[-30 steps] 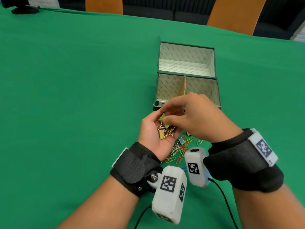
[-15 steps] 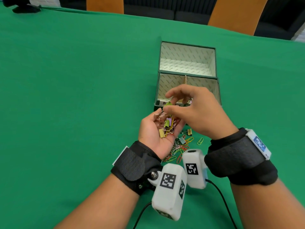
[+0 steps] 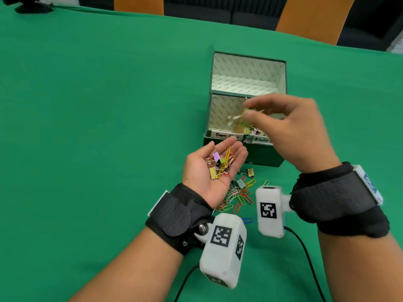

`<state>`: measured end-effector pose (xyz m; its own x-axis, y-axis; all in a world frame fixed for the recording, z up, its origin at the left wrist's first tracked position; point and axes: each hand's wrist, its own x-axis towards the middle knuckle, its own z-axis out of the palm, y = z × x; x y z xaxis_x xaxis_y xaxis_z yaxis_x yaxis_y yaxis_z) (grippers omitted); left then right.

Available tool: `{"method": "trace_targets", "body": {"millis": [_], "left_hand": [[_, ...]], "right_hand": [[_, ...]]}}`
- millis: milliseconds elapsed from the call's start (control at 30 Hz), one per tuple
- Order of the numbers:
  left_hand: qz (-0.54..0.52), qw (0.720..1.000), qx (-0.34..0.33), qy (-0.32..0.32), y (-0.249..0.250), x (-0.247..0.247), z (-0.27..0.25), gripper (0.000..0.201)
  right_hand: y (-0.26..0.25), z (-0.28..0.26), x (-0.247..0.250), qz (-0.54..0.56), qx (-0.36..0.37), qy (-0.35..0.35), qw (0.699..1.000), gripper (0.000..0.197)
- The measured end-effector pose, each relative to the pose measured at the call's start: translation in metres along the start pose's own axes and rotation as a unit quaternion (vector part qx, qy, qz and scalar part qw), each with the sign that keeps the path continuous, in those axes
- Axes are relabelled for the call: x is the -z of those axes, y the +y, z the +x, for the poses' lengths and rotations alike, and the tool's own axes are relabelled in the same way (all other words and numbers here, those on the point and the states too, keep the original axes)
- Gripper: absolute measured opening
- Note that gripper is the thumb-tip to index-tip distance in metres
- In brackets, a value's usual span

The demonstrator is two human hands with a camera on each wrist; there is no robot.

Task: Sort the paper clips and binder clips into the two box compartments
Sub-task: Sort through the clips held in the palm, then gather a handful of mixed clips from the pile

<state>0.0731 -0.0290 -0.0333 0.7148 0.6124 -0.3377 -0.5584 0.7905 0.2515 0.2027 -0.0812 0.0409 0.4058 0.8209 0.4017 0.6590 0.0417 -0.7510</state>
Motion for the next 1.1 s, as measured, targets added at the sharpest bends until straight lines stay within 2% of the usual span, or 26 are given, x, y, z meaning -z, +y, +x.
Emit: {"method": "trace_targets", "body": {"millis": [67,133,200,300,333,433,467,533,600,667,733,800,967,1100], "left_hand": [[0.0,1.0,0.004,0.0,0.0,-0.001,-0.001,0.049],[-0.001,1.0,0.005,0.001,0.0,-0.001,-0.001,0.048],[0.0,1.0,0.005,0.003,0.0,0.0,-0.001,0.046],[0.003,1.0,0.003,0.006,0.0,0.0,-0.001,0.043],[0.003,1.0,0.002,0.006,0.0,0.0,-0.001,0.042],[0.004,1.0,-0.001,0.008,0.0,-0.001,0.0,0.042],[0.004,1.0,-0.003,0.01,0.0,-0.001,0.0,0.043],[0.01,1.0,-0.01,0.016,0.0,0.0,0.001,0.042],[0.024,0.999,-0.017,0.021,-0.001,0.0,0.001,0.041],[0.034,0.999,-0.022,0.025,-0.002,-0.001,0.001,0.038],[0.032,0.999,-0.02,0.024,-0.002,-0.001,0.001,0.035],[0.025,0.999,-0.02,0.019,-0.002,0.0,0.001,0.034],[0.019,1.0,-0.023,0.008,-0.002,0.0,0.001,0.036],[0.021,0.999,-0.022,0.018,-0.002,0.002,0.003,0.038]], "right_hand": [[0.005,0.004,0.01,0.005,0.007,0.092,0.996,0.01],[0.014,0.007,0.018,-0.039,-0.006,0.162,0.986,0.011],[0.026,0.009,0.024,-0.114,-0.039,0.172,0.978,0.012],[0.033,0.006,0.029,-0.254,-0.126,0.052,0.957,0.006],[0.031,0.006,0.03,-0.268,-0.132,0.029,0.954,0.005],[0.014,0.005,0.033,-0.232,-0.066,0.018,0.97,0.007],[0.006,0.003,0.032,-0.203,-0.045,-0.009,0.978,0.008],[-0.011,-0.003,0.026,-0.158,-0.015,-0.107,0.981,0.01],[-0.02,-0.008,0.015,-0.154,-0.002,-0.205,0.967,0.014],[-0.021,-0.011,0.002,-0.185,0.004,-0.257,0.949,0.018],[-0.02,-0.012,-0.01,-0.224,0.008,-0.268,0.937,0.019],[-0.018,-0.012,-0.014,-0.246,0.016,-0.251,0.936,0.014],[-0.017,-0.012,-0.011,-0.194,0.01,-0.224,0.955,0.007],[-0.015,-0.014,-0.018,-0.241,0.03,-0.242,0.939,0.007]]}}
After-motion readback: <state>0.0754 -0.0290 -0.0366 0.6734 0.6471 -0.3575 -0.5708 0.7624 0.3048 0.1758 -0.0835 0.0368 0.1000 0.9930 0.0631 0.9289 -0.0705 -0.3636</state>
